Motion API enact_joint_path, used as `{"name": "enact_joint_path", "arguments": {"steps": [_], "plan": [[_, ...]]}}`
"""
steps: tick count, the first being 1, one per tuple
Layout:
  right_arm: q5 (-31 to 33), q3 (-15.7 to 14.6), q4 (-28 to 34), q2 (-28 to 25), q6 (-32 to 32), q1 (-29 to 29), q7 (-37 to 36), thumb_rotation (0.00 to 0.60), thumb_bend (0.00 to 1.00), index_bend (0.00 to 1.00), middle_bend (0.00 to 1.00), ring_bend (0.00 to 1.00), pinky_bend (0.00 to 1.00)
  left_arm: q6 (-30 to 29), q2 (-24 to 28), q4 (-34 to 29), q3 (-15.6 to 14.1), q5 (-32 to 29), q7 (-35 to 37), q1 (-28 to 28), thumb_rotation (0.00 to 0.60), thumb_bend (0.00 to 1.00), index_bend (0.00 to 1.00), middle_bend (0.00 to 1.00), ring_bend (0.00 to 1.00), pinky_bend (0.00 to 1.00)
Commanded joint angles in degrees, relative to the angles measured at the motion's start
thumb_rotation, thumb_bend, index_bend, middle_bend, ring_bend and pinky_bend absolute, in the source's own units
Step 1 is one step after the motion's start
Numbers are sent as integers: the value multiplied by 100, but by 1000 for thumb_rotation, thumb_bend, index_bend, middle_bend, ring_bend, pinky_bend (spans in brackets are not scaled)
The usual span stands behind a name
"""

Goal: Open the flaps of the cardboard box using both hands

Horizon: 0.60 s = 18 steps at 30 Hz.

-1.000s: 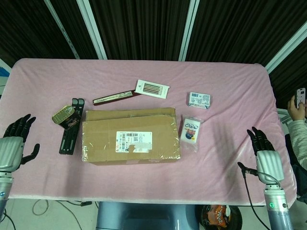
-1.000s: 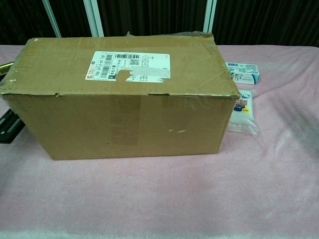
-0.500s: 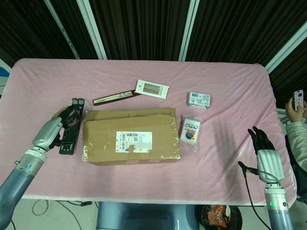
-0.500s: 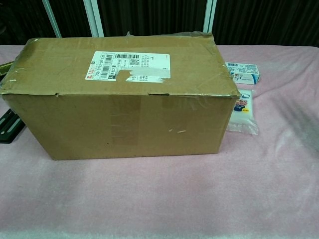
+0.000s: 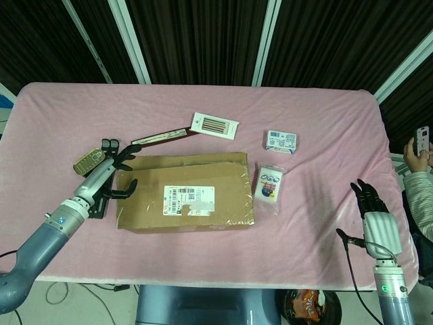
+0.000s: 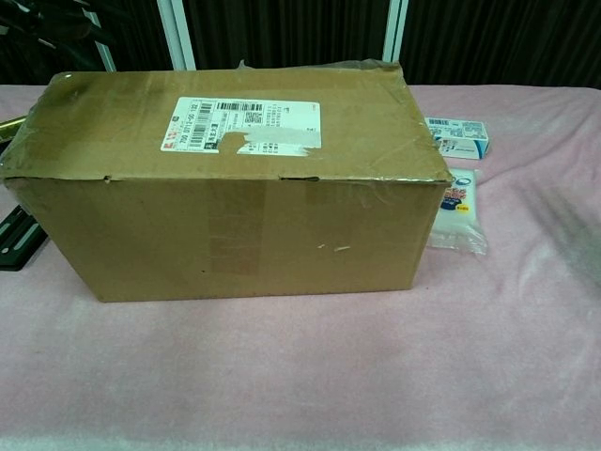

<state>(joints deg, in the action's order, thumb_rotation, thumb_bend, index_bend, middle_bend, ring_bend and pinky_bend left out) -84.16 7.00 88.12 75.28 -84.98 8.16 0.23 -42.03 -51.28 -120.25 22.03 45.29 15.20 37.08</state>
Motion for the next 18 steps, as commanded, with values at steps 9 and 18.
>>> {"name": "enact_joint_path", "arguments": {"steps": [9, 18], "plan": [[30, -3, 46, -15, 7, -15, -22, 600, 181, 0, 0, 0, 219, 26, 6, -10, -66, -72, 148, 80, 600, 526, 30, 64, 86, 226], [54, -5, 69, -21, 23, -21, -28, 600, 188, 0, 0, 0, 219, -4, -27, 36, -139, -25, 180, 109, 600, 527, 32, 64, 86, 226]]}}
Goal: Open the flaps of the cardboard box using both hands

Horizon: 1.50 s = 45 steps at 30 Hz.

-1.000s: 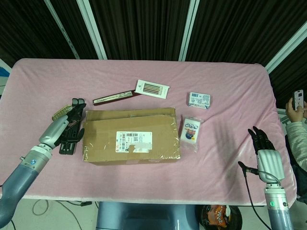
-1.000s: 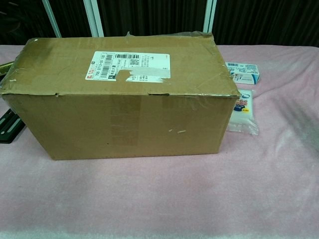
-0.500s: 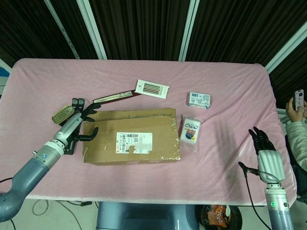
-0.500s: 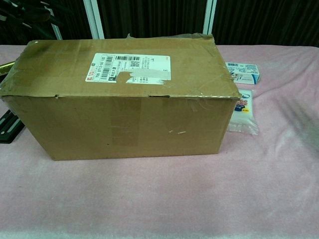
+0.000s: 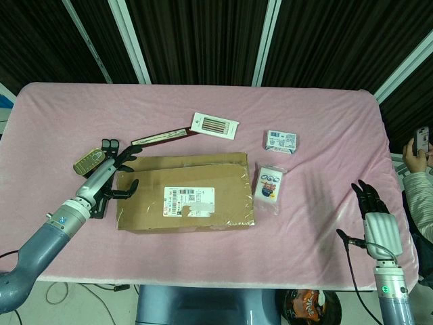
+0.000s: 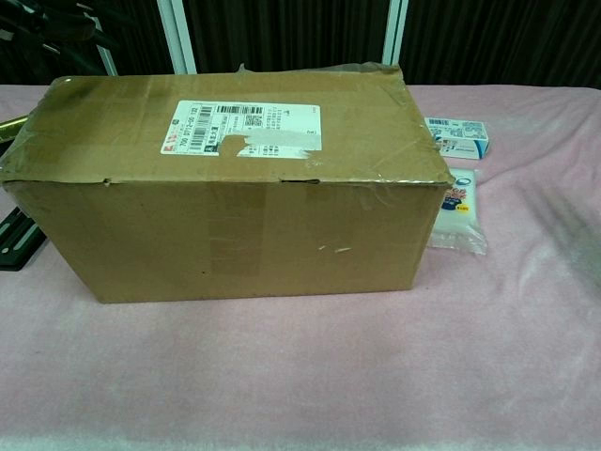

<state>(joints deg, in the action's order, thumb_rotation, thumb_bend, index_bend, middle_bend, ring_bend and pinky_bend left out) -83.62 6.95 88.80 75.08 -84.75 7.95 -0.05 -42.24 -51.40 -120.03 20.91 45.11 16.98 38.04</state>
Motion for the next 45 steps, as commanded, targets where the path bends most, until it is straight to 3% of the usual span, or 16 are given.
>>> {"name": "enact_joint_path", "arguments": {"steps": [1, 29, 38, 45], "plan": [[0, -1, 4, -2, 2, 0, 0, 600, 188, 0, 0, 0, 219, 30, -26, 18, -41, -16, 12, 21, 600, 527, 32, 64, 86, 226], [31, -11, 49, -23, 21, -21, -29, 600, 201, 0, 0, 0, 219, -233, -221, 68, -229, 101, -62, 94, 600, 527, 36, 64, 86, 226], [37, -14, 58, -27, 30, -23, -27, 600, 202, 0, 0, 0, 219, -38, -100, -193, 16, 517, 552, -62, 600, 527, 47, 65, 86, 245], [42, -8, 61, -33, 30, -26, -49, 600, 202, 0, 0, 0, 219, 47, 254, -682, 463, 1156, 1626, -431, 600, 526, 53, 83, 97, 254]]}}
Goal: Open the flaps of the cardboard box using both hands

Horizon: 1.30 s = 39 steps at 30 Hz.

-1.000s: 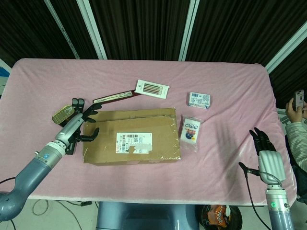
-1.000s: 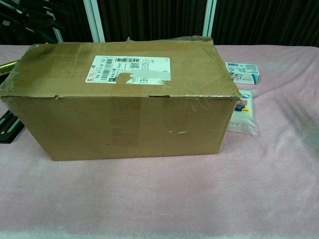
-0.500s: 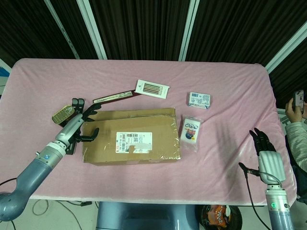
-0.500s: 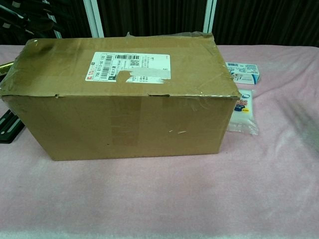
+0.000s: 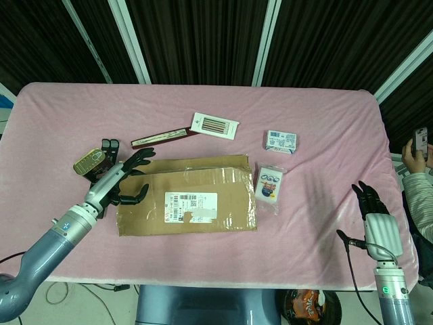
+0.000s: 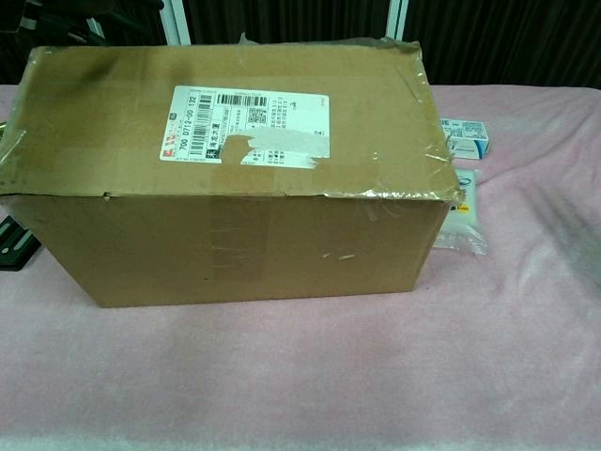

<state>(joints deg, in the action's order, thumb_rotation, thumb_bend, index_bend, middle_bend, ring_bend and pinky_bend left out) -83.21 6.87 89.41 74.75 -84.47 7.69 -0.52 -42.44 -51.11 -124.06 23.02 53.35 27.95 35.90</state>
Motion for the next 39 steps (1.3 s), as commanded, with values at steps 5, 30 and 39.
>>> {"name": "enact_joint_path", "arguments": {"steps": [5, 30, 39], "plan": [[7, 5, -3, -3, 2, -1, -8, 600, 203, 0, 0, 0, 219, 188, 503, -514, 425, 813, 1067, -404, 600, 527, 60, 84, 97, 254], [8, 8, -2, -14, 8, -6, -49, 600, 203, 0, 0, 0, 220, 103, 1079, -1092, 408, 2848, 2860, -693, 600, 527, 66, 85, 97, 254], [16, 10, 11, -15, 4, -12, -53, 600, 203, 0, 0, 0, 219, 12, 1282, -1092, 196, 3496, 3618, -636, 600, 527, 66, 85, 97, 269]]}}
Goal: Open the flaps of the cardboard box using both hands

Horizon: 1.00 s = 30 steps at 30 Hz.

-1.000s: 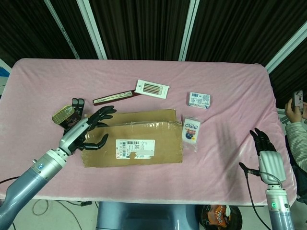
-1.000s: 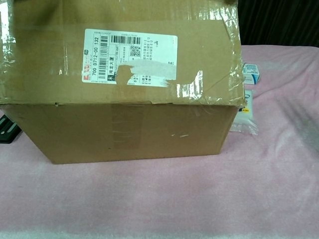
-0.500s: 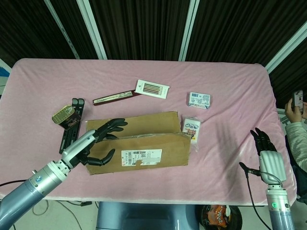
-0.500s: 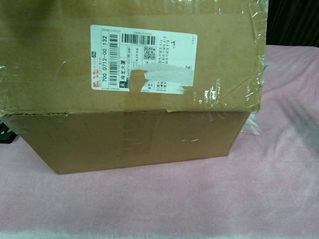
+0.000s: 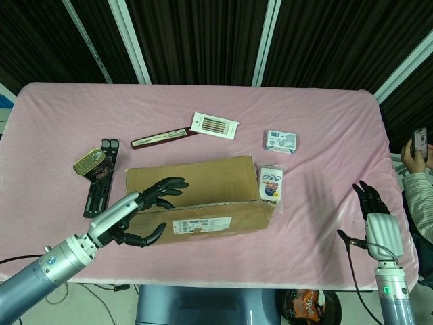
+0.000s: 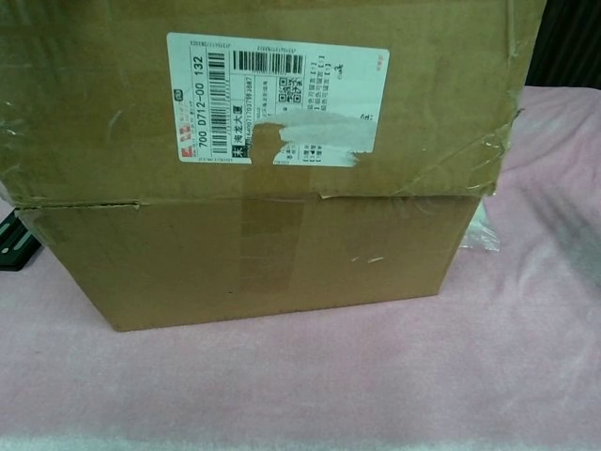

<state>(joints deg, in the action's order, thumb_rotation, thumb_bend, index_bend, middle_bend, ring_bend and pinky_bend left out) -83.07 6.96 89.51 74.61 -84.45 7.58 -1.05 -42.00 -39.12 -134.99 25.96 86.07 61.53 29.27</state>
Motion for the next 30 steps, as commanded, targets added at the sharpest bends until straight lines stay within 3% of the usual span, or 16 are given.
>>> {"name": "enact_joint_path", "arguments": {"steps": [1, 30], "plan": [[5, 1, 4, -2, 3, -1, 0, 600, 203, 0, 0, 0, 219, -44, 116, 0, -139, 326, 347, 34, 600, 527, 66, 85, 97, 269], [29, 6, 44, -32, 13, -14, -24, 600, 203, 0, 0, 0, 219, -691, 557, 0, -1293, 2148, 1750, 476, 600, 526, 66, 85, 97, 275]]}}
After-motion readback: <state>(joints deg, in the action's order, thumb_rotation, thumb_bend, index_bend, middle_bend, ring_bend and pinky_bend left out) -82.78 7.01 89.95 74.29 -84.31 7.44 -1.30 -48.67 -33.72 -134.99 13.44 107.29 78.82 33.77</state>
